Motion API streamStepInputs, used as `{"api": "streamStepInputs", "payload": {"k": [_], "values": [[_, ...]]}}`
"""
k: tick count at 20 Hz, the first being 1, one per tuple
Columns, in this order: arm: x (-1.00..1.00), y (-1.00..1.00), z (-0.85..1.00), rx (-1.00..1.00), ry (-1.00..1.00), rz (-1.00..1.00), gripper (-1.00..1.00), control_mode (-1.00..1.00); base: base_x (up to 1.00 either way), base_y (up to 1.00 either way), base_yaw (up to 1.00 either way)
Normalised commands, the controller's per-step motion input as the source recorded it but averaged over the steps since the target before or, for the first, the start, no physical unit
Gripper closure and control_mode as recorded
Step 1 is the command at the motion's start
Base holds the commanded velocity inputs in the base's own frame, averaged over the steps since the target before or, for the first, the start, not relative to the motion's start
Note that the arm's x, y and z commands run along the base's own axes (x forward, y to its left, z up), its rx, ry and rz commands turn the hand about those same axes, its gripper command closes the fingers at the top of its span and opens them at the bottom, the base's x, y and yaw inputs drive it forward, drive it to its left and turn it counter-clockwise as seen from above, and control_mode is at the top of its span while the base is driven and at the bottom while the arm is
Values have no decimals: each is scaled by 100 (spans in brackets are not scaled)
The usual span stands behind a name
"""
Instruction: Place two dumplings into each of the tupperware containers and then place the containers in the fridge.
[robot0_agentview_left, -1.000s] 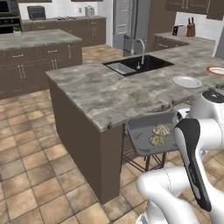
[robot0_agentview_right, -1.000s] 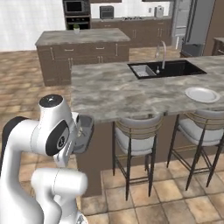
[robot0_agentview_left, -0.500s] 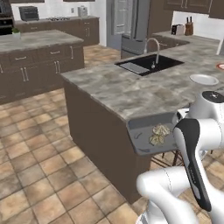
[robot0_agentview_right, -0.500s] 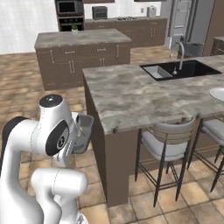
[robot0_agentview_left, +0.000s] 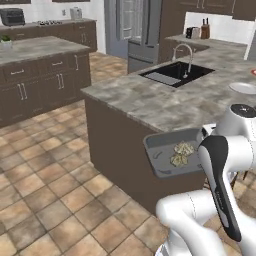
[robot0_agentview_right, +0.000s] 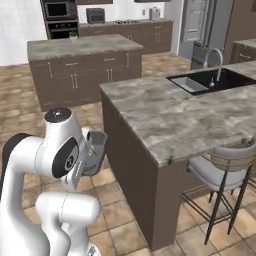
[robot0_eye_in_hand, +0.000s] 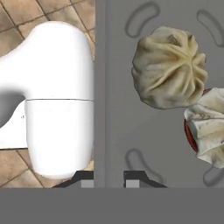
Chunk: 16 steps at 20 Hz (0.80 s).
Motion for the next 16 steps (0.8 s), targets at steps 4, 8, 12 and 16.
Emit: {"api": "streamStepInputs", "payload": {"k": [4, 8, 12, 16], "values": [[0, 0, 0, 0, 0, 0, 100, 100, 49, 100, -30], [0, 0, 0, 0, 0, 0, 100, 100, 58, 100, -29], [0, 0, 0, 0, 0, 0, 100, 100, 60, 100, -28], [0, 0, 0, 0, 0, 0, 100, 100, 65, 100, -27]]}}
